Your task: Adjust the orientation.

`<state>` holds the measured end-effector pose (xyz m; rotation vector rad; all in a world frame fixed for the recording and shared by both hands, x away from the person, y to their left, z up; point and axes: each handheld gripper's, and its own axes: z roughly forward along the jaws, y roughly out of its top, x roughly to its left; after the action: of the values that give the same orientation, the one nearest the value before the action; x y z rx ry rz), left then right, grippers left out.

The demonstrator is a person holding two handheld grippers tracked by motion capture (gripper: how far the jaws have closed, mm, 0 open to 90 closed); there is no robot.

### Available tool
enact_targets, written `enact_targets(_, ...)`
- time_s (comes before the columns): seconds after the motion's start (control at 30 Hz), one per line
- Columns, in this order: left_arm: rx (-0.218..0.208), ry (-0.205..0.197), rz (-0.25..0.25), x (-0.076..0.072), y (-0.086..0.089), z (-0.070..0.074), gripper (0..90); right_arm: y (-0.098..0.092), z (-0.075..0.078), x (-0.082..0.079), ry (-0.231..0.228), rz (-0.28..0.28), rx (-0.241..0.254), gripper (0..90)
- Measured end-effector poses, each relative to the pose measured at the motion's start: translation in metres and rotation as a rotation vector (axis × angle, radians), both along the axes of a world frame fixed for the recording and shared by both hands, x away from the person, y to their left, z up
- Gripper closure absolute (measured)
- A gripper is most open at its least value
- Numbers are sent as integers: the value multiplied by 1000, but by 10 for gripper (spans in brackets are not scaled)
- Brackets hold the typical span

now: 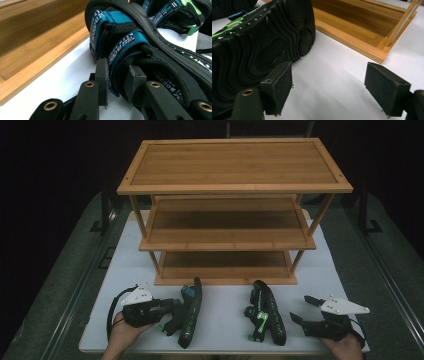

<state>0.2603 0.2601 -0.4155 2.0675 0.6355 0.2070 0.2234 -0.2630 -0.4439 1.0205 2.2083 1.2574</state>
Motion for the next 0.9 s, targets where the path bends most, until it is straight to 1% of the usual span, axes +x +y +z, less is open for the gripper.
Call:
enact_targets(0.03,-10,-7,-9,0,-2,1,737,0,0,0,3,0,1,218)
enact_targets(0.07,-12,-12,-16,0,-3,1,737,0,0,0,3,1,0,218)
enact_targets(0.23,-24,-17,-28,1,-8,4,736,1,0,0,3,0,-2,218)
enact_targets(0.27,-38,-19,-37,2,-12,5,731,1,0,0,3,0,-2,218)
enact_targets(0.3,-38,-19,-37,2,-12,5,725,1,0,0,3,0,-2,218)
enact_targets(0.33,-47,-17,-42,2,-16,5,716,0,0,0,-1,0,-1,218)
enact_targets(0.37,-47,-17,-42,2,-16,5,710,0,0,-1,-1,-1,0,218)
enact_targets(0.47,-54,-8,-50,4,-27,3,685,-1,0,-1,0,-3,1,218)
enact_targets(0.53,-54,-4,-50,5,-30,2,675,-1,1,-1,-1,-3,1,218)
enact_targets(0.57,-39,2,-55,6,-36,0,657,-1,1,-1,-1,-1,1,218)
enact_targets(0.63,-40,6,-57,6,-40,-1,638,-1,1,-1,-1,-1,2,218)
enact_targets(0.67,-47,9,-73,7,-46,-3,636,-1,1,-2,-2,-1,2,218)
enact_targets(0.8,-57,8,-76,6,-57,-3,602,-1,1,-2,-3,-1,2,218)
enact_targets(0.83,-57,8,-76,6,-57,-3,593,-1,1,-2,-3,-1,2,218)
enact_targets(0.87,-56,3,-82,6,-62,-4,583,-1,1,-2,-1,0,6,218)
enact_targets(0.9,-56,3,-82,6,-62,-4,572,-1,1,-2,-1,0,6,218)
